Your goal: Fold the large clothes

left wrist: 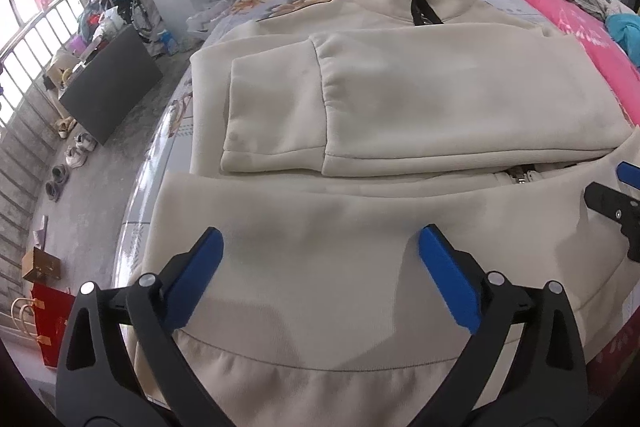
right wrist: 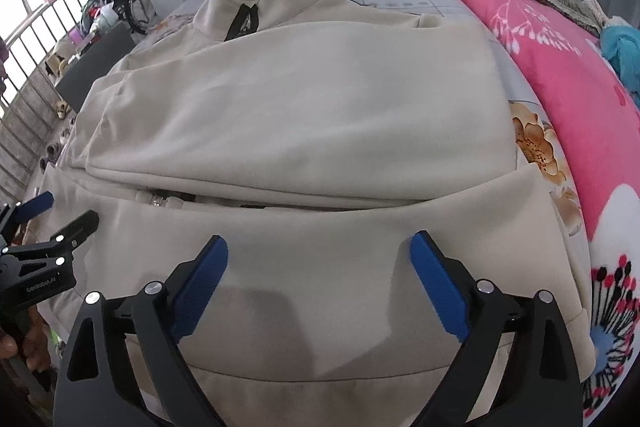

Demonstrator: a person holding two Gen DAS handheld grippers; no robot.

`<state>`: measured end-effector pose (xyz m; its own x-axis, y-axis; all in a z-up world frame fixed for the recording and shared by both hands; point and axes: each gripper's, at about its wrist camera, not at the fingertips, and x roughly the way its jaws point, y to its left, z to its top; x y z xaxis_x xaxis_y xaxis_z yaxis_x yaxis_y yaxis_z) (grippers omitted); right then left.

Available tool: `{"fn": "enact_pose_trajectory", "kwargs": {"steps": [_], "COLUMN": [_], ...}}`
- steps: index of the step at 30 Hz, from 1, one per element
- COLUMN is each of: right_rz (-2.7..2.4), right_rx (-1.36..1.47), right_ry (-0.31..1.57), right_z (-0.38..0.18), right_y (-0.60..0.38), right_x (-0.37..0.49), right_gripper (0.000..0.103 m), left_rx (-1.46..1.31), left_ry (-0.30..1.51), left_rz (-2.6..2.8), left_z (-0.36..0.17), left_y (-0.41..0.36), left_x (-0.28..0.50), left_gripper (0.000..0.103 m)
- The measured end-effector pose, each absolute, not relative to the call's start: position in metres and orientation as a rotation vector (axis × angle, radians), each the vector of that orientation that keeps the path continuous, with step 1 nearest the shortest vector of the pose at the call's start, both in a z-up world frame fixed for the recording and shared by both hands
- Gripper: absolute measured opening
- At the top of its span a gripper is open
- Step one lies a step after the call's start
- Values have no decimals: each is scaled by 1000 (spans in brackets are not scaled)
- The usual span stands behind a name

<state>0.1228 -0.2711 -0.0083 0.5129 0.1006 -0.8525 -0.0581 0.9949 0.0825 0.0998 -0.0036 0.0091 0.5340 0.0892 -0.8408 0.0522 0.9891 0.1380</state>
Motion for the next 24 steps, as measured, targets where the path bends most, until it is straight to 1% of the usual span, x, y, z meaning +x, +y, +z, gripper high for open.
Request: {"fn": "enact_pose_trajectory", "kwargs": {"steps": [5, 24], "right_rz": [94, 72], "right_rx": [15, -29], "right_ry": [1040, 1072], "right_z": [-10, -12], "right_y": [-266, -261], "right_x": [124, 129], "right_gripper": [97, 97], "left_rx": [150, 108], "left_ry": [1009, 1028], "left_rz": [38, 44], "left_z": [10, 9], "left_y": [-3, 0], "left_x": [98, 100], "left_gripper": [95, 95]}}
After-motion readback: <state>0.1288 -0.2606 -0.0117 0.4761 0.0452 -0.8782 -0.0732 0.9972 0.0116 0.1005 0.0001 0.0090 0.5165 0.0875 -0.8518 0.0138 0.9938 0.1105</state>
